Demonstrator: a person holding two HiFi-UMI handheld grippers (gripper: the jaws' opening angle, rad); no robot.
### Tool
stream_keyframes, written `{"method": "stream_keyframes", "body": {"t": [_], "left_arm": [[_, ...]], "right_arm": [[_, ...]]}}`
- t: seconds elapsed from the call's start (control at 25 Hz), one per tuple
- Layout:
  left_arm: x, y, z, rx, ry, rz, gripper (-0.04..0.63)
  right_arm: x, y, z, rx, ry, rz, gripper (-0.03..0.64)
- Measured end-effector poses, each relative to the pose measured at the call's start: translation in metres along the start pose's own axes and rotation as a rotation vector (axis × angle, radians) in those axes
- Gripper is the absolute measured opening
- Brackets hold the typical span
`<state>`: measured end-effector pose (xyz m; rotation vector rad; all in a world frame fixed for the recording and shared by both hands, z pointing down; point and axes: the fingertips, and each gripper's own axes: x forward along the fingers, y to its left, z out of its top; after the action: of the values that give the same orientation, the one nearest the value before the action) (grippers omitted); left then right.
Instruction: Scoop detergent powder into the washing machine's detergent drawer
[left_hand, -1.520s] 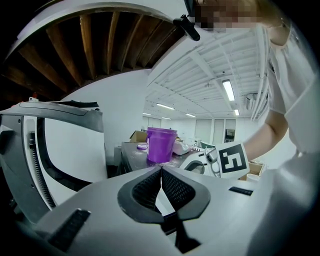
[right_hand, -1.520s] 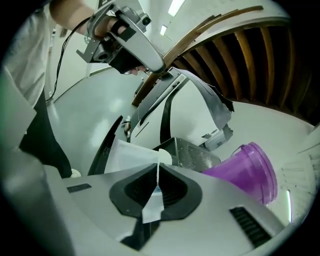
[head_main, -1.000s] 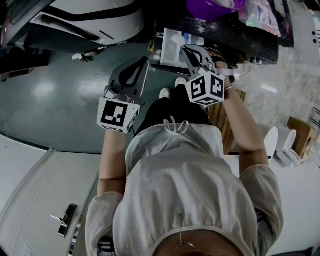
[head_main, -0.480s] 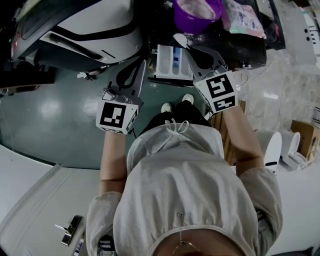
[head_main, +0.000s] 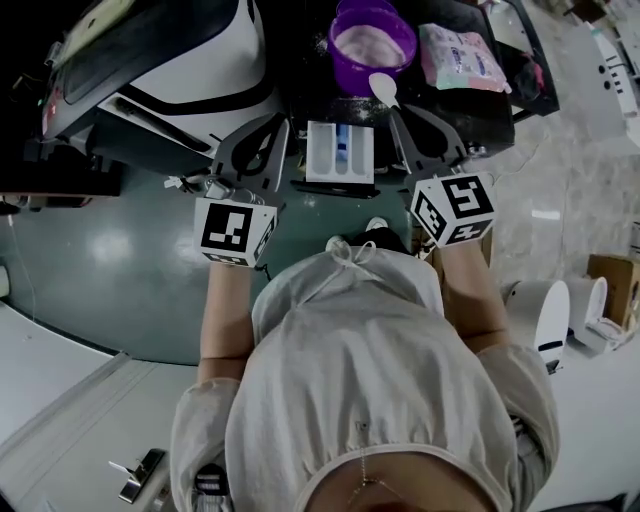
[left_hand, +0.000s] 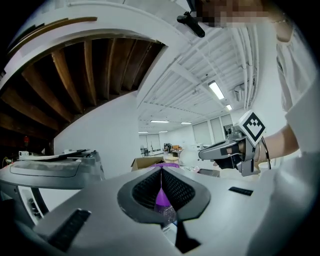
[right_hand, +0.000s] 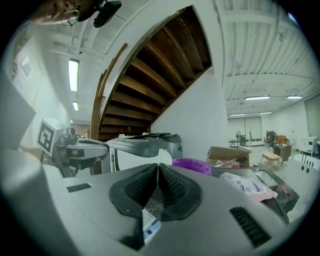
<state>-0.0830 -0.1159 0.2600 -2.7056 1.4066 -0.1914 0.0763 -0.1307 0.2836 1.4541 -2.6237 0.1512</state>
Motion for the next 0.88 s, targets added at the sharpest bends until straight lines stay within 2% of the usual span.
{"method": "stream_keyframes", "body": {"t": [0.16,0.48,0.88], "left_arm": [[0.003,-0.007,0.008,0.013,-0.012,-0.007,0.021],[0.009,-0.008,0.012,0.019,-0.018,0.002,0.021],[0.009,-0.007,0.017,-0.004,-0.029,0.014,0.021]], "right_arm": [[-0.010,-0.006,0.008,0.003,-0.047,-0.016,0.012],[-0.006,-0.009,0.009,0.035,-0.062,0.004,0.012],[-0.006,-0.008,0.012,-0.027,-0.071,0.002,0.012]]}}
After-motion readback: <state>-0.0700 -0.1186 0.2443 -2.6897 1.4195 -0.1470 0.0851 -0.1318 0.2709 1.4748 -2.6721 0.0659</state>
